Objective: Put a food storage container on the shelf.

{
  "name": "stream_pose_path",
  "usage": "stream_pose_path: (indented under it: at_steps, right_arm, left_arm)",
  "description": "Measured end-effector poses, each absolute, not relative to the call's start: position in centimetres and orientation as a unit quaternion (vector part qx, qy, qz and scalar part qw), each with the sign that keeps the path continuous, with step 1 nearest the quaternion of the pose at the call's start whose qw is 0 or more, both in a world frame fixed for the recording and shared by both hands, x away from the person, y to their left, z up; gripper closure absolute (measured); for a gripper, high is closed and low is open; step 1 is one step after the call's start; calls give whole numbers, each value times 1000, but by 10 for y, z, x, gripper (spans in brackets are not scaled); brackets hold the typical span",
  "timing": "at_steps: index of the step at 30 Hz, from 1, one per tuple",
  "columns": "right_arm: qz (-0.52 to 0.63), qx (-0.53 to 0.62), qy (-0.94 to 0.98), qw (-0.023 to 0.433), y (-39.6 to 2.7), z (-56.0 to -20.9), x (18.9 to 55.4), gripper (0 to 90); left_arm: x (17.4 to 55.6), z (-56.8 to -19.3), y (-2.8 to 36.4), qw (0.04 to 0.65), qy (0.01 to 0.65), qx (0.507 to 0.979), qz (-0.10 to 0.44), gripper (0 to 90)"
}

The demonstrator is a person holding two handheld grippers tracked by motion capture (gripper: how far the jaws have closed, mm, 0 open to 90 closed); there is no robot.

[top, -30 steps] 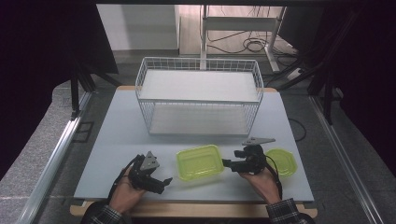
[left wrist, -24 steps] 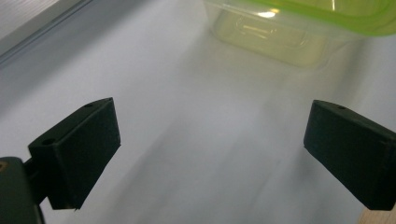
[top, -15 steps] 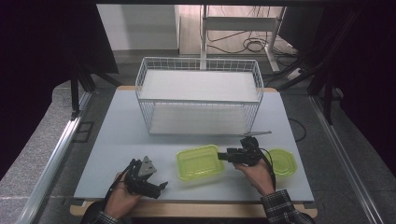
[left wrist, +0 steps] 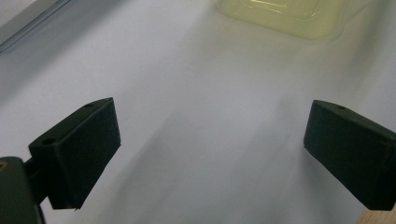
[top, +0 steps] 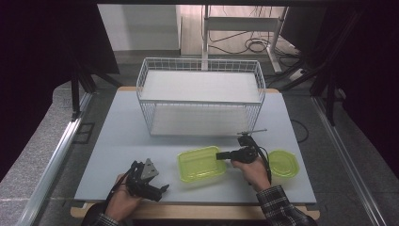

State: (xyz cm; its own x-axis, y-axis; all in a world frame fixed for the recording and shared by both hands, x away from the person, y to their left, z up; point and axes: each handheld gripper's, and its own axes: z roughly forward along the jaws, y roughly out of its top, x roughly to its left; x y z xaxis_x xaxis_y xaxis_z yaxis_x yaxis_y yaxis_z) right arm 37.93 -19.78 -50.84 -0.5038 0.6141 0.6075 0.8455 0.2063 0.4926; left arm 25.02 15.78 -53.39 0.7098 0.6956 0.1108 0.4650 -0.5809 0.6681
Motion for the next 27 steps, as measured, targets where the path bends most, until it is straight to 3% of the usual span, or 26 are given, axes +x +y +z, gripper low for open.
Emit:
stream_pose_path:
  at_steps: [4,27]
  right_arm:
    - [-419,-482,-748,181,-199,-509,380,791]
    - [-476,-477,-718,174,-211,-469,382,800]
  left_arm:
    - [250,-534,157,313,333,870,186,36]
    - [252,-531,165,336,352,854,186,14]
